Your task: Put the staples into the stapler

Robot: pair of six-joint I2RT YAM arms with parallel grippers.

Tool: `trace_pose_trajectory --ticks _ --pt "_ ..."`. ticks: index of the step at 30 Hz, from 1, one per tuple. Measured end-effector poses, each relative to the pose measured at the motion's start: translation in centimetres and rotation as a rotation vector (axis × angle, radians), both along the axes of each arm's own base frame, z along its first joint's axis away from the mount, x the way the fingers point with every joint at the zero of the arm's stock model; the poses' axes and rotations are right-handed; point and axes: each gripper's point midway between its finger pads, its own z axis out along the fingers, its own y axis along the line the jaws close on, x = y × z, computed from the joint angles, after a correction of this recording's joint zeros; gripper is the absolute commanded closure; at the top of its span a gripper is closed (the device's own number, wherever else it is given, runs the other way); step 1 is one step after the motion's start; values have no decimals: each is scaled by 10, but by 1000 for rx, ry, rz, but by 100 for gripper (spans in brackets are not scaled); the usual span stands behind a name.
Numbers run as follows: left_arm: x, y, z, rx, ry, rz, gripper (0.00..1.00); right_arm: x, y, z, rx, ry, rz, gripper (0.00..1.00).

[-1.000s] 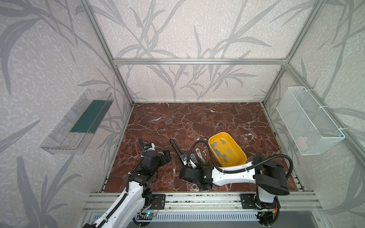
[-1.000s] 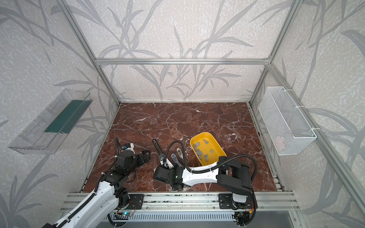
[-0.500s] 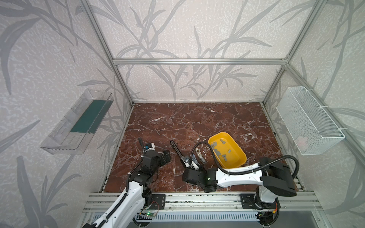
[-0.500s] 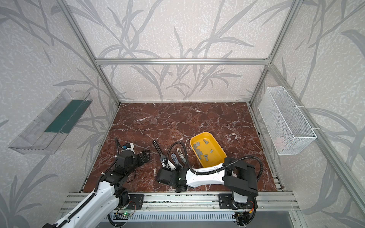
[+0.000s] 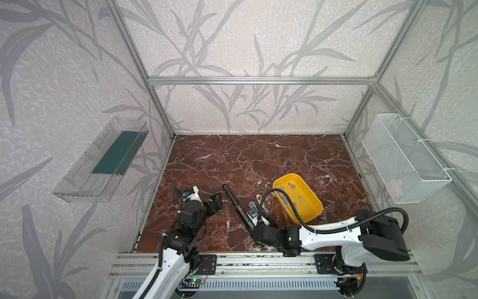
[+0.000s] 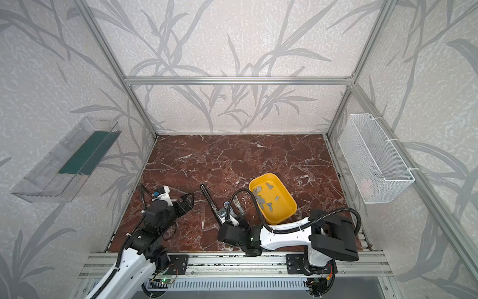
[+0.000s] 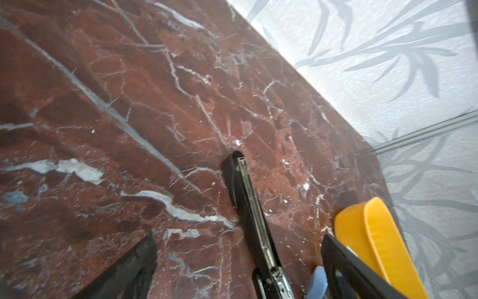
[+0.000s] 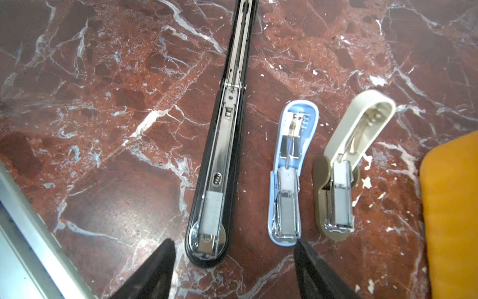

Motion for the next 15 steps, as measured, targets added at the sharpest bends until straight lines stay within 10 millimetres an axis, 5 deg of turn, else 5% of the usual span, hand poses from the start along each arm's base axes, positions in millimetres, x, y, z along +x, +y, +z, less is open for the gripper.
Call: trace_pose_trajectory --ticks 6,15 --pt "-3 -18 38 -32 -116 -117 1 -11 -4 -7 38 -33 77 17" --pt "1 -16 2 68 34 -124 1 -16 -11 -32 103 -98 159 16"
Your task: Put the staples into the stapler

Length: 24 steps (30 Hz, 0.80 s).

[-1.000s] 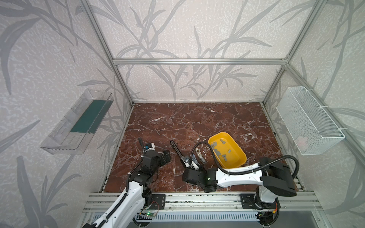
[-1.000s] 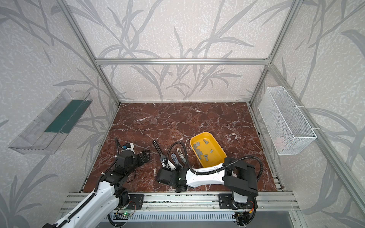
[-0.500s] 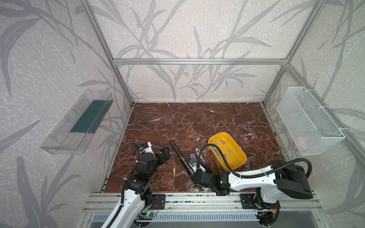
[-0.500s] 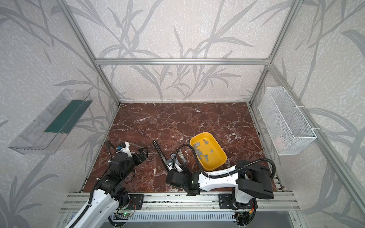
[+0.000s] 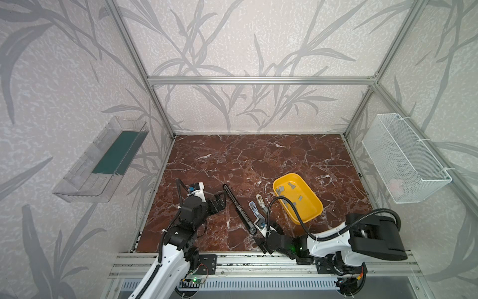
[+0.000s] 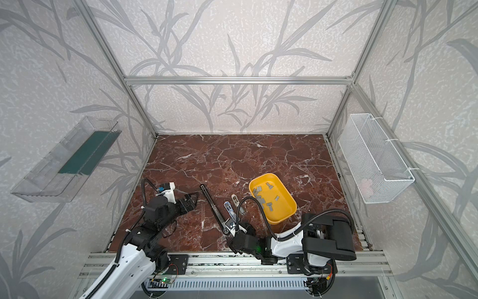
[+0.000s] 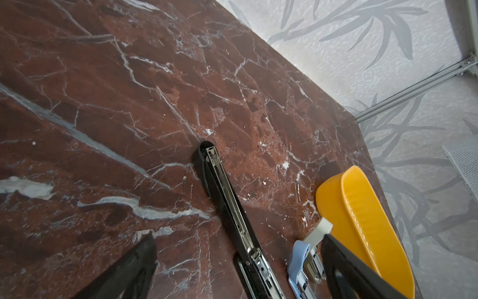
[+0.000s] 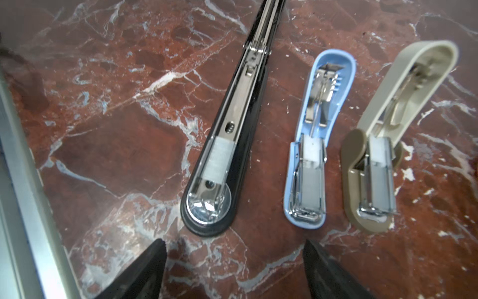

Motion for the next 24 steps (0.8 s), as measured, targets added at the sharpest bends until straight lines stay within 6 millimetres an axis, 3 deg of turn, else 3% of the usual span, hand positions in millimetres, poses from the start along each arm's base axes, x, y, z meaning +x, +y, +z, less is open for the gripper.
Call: trace_pose_trajectory --ticks 8,17,24 --pt "-8 6 22 -20 -124 17 1 -2 17 17 76 -31 39 19" --pt "-9 4 2 -2 -47 1 1 -1 26 8 51 -48 54 25" --pt "-10 0 1 1 -27 -24 1 9 34 9 37 -84 12 31"
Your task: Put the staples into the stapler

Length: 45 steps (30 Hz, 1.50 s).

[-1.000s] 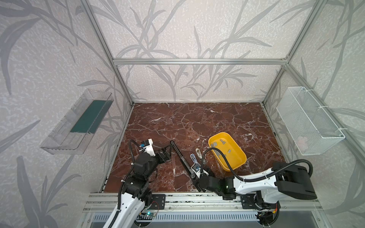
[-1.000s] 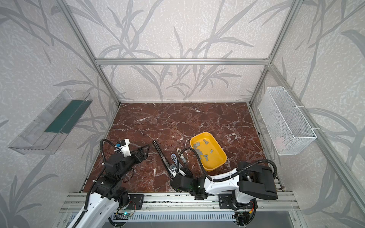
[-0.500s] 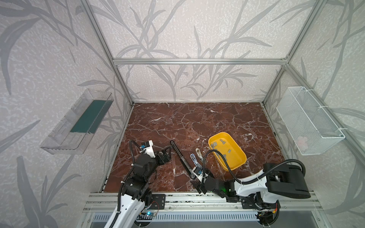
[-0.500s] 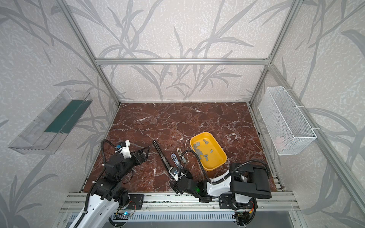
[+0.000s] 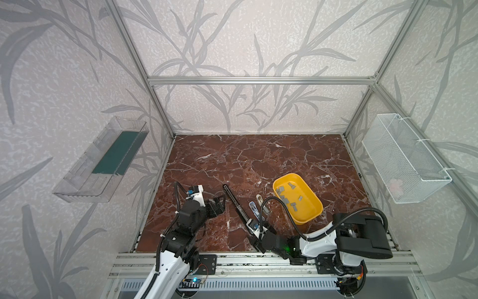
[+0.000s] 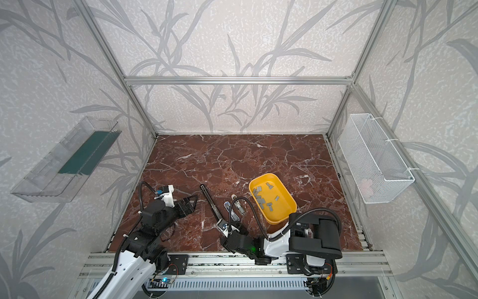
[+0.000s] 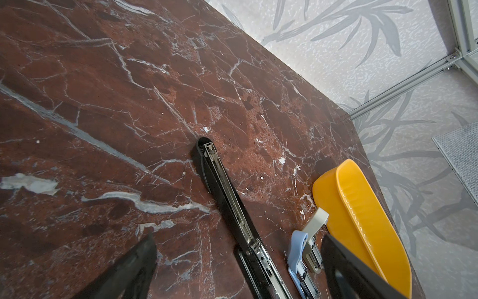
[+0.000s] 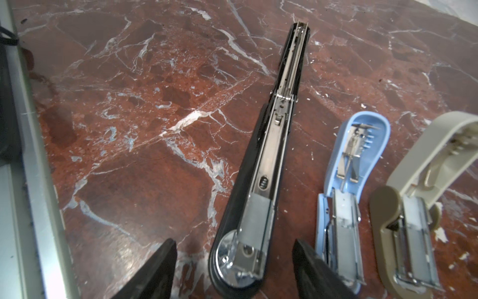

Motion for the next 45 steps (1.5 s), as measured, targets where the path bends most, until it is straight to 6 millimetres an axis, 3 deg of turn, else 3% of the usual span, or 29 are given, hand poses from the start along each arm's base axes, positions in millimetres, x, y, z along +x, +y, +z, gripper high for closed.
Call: trace_pose_trajectory --ticks 9,26,32,33,37,45 --pt "-1 -1 2 -3 -3 -5 1 23 -2 -6 -16 5 -82 32" --pt "3 -2 8 -69 -15 19 1 35 12 -13 -28 -13 -114 58" --pt "4 -4 -5 -82 21 23 1 37 15 -11 -14 -15 -117 63" --pt "4 -5 -5 -83 22 21 1 37 16 -11 -12 -15 -116 63" --pt "5 -6 -8 -83 36 16 1 36 17 -11 -9 -9 -109 40" --pt "6 -7 -8 -84 36 13 1 35 14 -5 10 -6 -105 49"
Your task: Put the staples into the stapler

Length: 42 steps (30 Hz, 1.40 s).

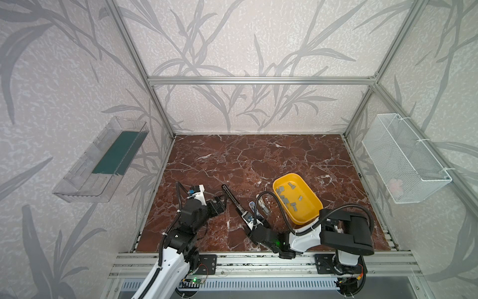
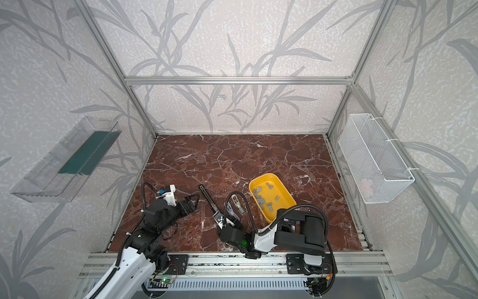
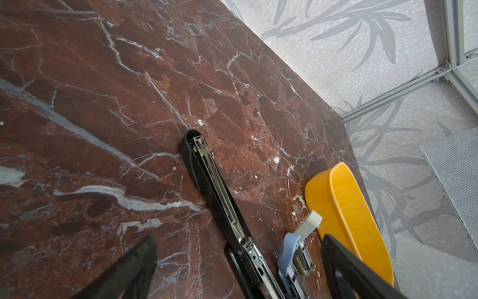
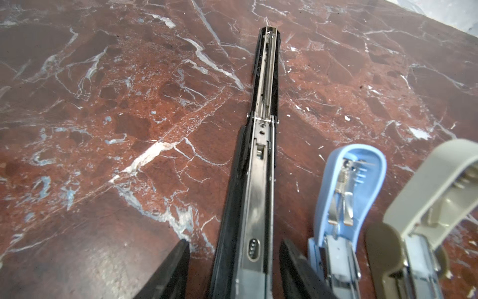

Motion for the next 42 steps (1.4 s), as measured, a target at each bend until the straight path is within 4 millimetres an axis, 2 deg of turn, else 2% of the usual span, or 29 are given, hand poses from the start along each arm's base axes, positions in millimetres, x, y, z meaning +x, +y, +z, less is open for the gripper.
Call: trace_pose_trajectory --ticks 4,8,16,24,31,33,36,42 --pt "0 0 1 -1 -2 0 1 0 -4 -1 0 -2 -4 57" --pt "0 0 1 -1 -2 -1 1 0 -5 -1 0 -3 -8 60" --pt "0 -2 1 -10 -8 -8 1 3 -5 3 24 -9 -28 86" --pt "3 -7 -3 -25 14 -24 1 3 -4 3 37 1 -26 97" --pt "10 -13 -21 -41 78 -31 1 6 5 2 74 12 -38 96" --pt "12 -15 -27 -44 101 -33 3 6 10 2 93 12 -34 89" --pt "14 -17 -33 -44 119 -39 3 6 17 2 111 16 -22 73" --pt "15 -15 -26 -43 90 -29 1 6 17 5 131 4 -10 63"
